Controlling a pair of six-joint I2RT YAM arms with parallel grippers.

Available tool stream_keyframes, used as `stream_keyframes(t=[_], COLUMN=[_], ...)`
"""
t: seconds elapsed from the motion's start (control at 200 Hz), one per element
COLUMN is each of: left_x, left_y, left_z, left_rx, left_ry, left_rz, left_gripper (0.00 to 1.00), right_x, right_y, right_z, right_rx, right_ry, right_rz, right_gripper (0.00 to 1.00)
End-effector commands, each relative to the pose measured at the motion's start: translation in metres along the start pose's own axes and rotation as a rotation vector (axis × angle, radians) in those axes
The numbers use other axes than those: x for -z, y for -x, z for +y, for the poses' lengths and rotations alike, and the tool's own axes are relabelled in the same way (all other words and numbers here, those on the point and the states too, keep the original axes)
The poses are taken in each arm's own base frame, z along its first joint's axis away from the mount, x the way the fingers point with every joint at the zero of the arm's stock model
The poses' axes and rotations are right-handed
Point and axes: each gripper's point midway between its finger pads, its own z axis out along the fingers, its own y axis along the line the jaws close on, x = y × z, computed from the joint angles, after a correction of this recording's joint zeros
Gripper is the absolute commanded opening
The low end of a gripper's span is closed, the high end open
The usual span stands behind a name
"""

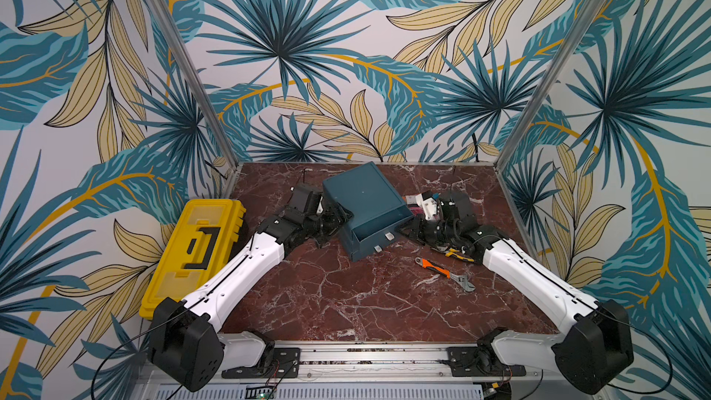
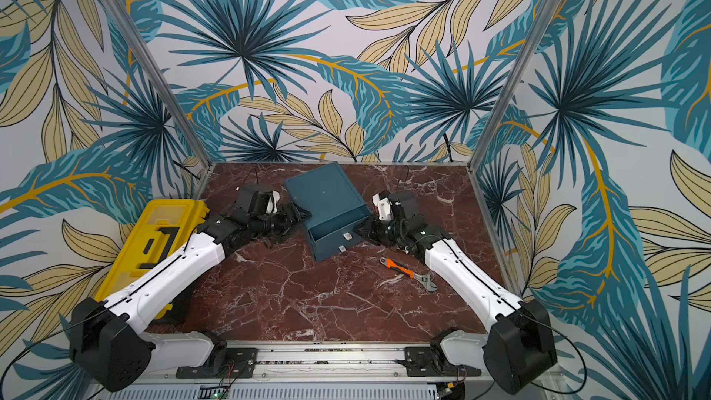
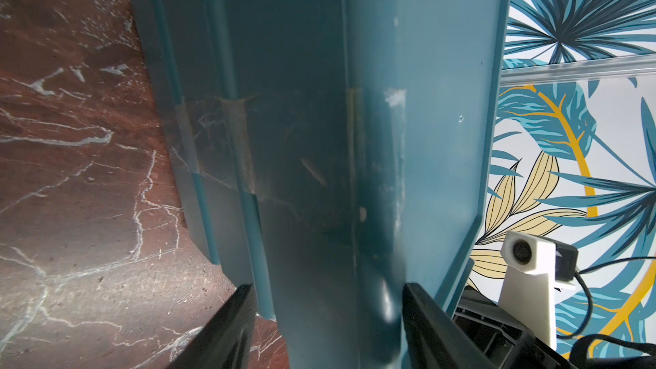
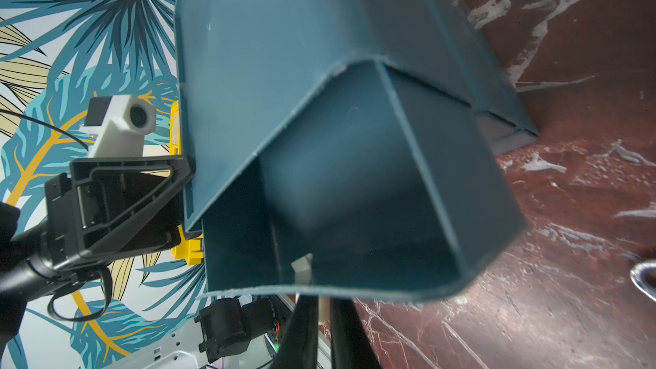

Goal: Take the seed bags out of the drawer
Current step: Close the drawer in the storage box.

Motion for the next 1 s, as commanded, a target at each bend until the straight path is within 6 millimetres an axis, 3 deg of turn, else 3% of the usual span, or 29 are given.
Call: stream_keyframes(t=[0.0, 0.24, 0.626, 0.866, 0.997], left_x=[-0.006, -0.003, -0.003, -0.004, -0.007], left_y=[-0.008, -0.006, 0.002, 0.008, 0.013], left_z=[0.025, 0.021, 0.005, -0.004, -0.010], left_rx=[0.018, 0.008, -0.025, -0.037, -0.039], left_ry=[0.094, 0.091, 0.073, 0.049, 0.029], left_rz=[0.036, 0.034, 0.032, 0.029, 0.032], left_gripper=[0.69, 0.73, 0.79, 0.73, 0.69], right_x=[-0.009, -0.028, -0.037, -0.027, -0.019], right_y=[0.020, 0.029, 0.034, 0.019, 0.003], right_z=[0.016, 0.019, 0.025, 0.016, 0.000], right_rx=[0.011, -0.014, -0.037, -0.042, -0.064], right_ry=[0.042, 0.050, 0.059, 0.039, 0.016], right_rz=[-0.065, -0.089, -0.120, -0.127, -0.129], right_gripper=[0.11, 0.09, 0.08, 0.08, 0.17])
